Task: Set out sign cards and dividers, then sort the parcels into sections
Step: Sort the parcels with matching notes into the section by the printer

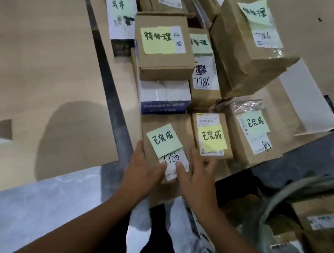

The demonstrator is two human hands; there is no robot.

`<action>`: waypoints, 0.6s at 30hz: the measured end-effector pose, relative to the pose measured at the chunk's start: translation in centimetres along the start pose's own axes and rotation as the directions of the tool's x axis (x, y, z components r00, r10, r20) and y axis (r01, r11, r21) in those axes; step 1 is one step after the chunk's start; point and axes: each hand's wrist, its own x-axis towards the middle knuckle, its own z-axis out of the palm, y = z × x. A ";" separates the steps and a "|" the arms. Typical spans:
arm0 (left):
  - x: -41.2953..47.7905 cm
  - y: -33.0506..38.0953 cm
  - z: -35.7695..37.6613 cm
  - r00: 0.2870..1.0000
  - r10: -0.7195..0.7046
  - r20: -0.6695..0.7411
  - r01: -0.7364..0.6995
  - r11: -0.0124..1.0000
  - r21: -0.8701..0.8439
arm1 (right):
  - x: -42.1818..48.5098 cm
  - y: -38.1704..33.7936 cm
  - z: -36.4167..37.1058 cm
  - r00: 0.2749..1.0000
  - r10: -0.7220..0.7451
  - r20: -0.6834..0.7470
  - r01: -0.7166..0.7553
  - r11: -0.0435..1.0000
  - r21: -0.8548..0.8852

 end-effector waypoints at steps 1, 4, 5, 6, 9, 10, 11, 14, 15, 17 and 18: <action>0.1 -0.1 0.7 1.000 -0.013 -0.011 0.012 0.999 -0.035 | 0.5 0.4 0.3 1.000 0.022 0.013 -0.022 1.000 0.005; 0.1 -0.1 1.9 0.999 -0.030 -0.038 0.026 0.993 -0.116 | 1.6 1.3 0.5 0.993 0.045 0.109 -0.045 0.999 -0.004; 0.0 0.0 2.0 0.998 -0.026 -0.048 0.020 0.992 -0.125 | 1.8 1.5 0.3 0.992 0.028 0.123 -0.029 1.000 0.009; -0.3 0.2 1.9 0.998 -0.025 -0.055 0.017 0.990 -0.141 | 1.8 1.5 0.0 0.991 0.004 0.136 -0.008 1.000 0.024; -2.3 1.2 1.1 0.996 -0.011 -0.090 -0.006 0.981 -0.192 | 0.8 0.9 -1.5 0.977 -0.099 0.187 0.096 0.995 0.027; -3.4 1.4 0.6 0.994 0.001 -0.114 -0.026 0.977 -0.214 | 0.1 0.5 -2.1 0.971 -0.130 0.199 0.126 0.992 0.030; -4.7 1.6 0.0 0.990 0.008 -0.141 -0.043 0.968 -0.247 | -0.6 0.0 -2.7 0.965 -0.165 0.204 0.159 0.986 0.045; -9.3 1.8 -3.0 0.970 -0.001 -0.243 -0.070 0.956 -0.285 | -2.5 -2.9 -3.8 0.898 -0.377 0.226 0.356 0.926 0.127; -10.7 1.9 -4.4 0.955 -0.010 -0.295 -0.077 0.957 -0.279 | -2.9 -4.4 -3.8 0.855 -0.461 0.238 0.444 0.887 0.126; -13.0 1.9 -7.7 0.911 -0.024 -0.412 -0.098 0.958 -0.271 | -3.5 -8.5 -3.2 0.776 -0.586 0.235 0.570 0.810 0.138; -14.1 1.9 -9.6 0.882 -0.021 -0.471 -0.116 0.959 -0.258 | -4.0 -10.8 -2.7 0.744 -0.626 0.235 0.599 0.780 0.179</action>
